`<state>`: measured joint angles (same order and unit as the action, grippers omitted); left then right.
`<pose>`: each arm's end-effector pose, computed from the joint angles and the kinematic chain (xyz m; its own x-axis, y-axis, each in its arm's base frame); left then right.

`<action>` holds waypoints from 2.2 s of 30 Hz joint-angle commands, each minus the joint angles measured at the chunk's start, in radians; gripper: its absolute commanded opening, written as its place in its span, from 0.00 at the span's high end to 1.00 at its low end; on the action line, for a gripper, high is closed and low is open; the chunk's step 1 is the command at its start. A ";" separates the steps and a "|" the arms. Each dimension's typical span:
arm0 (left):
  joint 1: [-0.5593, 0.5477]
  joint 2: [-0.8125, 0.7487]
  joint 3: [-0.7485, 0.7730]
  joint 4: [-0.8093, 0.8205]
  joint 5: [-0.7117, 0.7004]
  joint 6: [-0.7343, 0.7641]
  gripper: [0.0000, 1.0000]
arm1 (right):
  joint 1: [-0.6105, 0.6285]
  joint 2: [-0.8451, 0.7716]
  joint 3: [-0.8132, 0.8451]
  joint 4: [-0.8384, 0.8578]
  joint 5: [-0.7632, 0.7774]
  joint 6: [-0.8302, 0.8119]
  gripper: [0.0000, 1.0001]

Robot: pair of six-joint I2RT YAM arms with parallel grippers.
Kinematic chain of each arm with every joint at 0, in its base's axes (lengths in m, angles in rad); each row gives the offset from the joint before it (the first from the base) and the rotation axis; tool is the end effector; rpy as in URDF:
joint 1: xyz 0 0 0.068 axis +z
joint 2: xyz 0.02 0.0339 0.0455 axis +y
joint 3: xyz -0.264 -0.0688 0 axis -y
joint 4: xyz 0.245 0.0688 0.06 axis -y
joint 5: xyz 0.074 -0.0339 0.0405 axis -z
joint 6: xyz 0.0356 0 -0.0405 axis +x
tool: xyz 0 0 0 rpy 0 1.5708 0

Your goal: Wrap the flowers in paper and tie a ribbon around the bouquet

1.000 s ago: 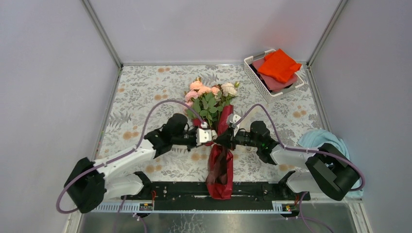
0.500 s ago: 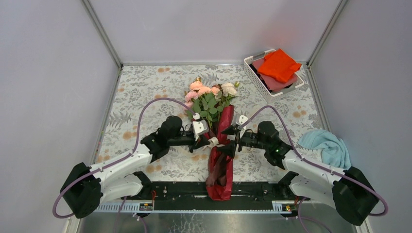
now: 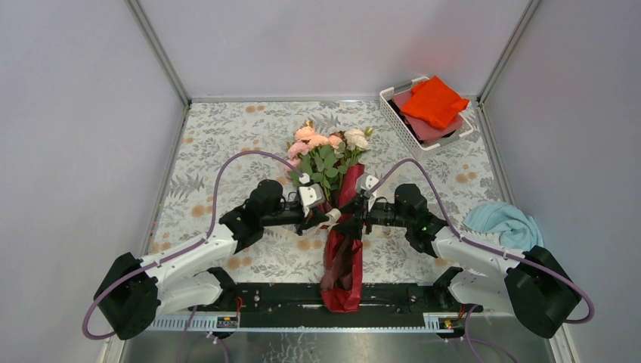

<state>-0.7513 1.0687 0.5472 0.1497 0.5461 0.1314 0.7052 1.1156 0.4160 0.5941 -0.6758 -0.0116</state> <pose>0.1573 -0.1723 0.2370 -0.1404 0.2844 -0.9484 0.9636 0.2592 -0.0650 0.1616 0.1668 0.2280 -0.0688 -0.0705 -0.9951 -0.9803 0.1901 0.0543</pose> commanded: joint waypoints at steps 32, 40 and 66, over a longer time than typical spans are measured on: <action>-0.062 0.108 -0.050 0.198 -0.055 0.314 0.19 | 0.004 -0.057 0.013 0.159 0.132 0.242 1.00; -0.097 0.159 -0.053 0.289 -0.115 0.255 0.64 | 0.004 -0.075 0.007 0.121 0.154 0.241 1.00; -0.100 0.123 -0.101 0.290 -0.145 0.219 1.00 | -0.248 0.263 0.148 -0.779 0.610 0.541 0.46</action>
<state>-0.8444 1.2064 0.4568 0.3584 0.4099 0.3679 0.4561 1.3472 0.6025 -0.1539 -0.0029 0.4870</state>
